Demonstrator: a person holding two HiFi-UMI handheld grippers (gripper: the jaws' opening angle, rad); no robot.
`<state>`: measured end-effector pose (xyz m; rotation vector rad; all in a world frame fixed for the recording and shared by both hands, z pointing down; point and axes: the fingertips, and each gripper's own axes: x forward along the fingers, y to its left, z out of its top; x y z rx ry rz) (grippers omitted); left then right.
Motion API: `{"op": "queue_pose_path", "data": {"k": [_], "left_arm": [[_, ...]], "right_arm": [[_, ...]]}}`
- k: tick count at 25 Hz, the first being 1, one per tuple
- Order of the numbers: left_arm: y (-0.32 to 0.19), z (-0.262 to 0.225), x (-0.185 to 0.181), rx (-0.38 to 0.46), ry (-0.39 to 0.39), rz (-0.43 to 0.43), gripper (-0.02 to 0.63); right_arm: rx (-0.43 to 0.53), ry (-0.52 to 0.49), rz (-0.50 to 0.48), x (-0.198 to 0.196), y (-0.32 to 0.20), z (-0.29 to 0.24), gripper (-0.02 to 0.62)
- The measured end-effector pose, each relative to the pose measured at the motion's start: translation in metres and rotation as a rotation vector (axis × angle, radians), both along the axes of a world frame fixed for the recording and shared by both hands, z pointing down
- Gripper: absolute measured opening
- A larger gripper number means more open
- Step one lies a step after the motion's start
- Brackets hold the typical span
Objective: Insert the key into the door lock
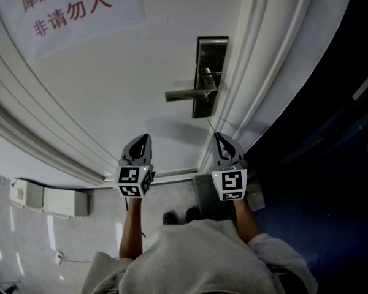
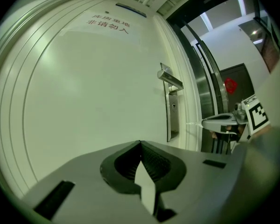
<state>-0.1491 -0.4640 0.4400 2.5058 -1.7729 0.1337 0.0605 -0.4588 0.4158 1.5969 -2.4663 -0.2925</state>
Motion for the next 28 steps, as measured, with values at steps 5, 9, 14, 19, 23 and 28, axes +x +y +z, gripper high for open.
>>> {"op": "queue_pose_path", "data": {"k": [5, 9, 14, 19, 23, 28], "left_arm": [[0.005, 0.004, -0.003, -0.005, 0.003, 0.015, 0.017], [0.005, 0.001, -0.003, 0.002, 0.004, 0.028, 0.017], [0.005, -0.004, -0.004, 0.014, 0.002, 0.034, 0.017], [0.005, -0.008, -0.008, 0.022, 0.001, 0.039, 0.017], [0.006, -0.01, -0.011, 0.028, 0.001, 0.042, 0.017], [0.006, -0.011, -0.013, 0.03, 0.005, 0.046, 0.017]], "right_arm": [[0.006, 0.026, 0.023, -0.003, 0.004, 0.004, 0.031], [0.032, 0.05, 0.026, -0.005, 0.004, -0.005, 0.031], [0.082, 0.059, 0.024, -0.006, -0.006, -0.03, 0.031], [0.139, 0.065, 0.033, -0.007, -0.013, -0.056, 0.031], [0.174, 0.089, 0.042, -0.006, -0.018, -0.069, 0.031], [0.226, 0.18, 0.055, -0.008, -0.021, -0.08, 0.031]]}}
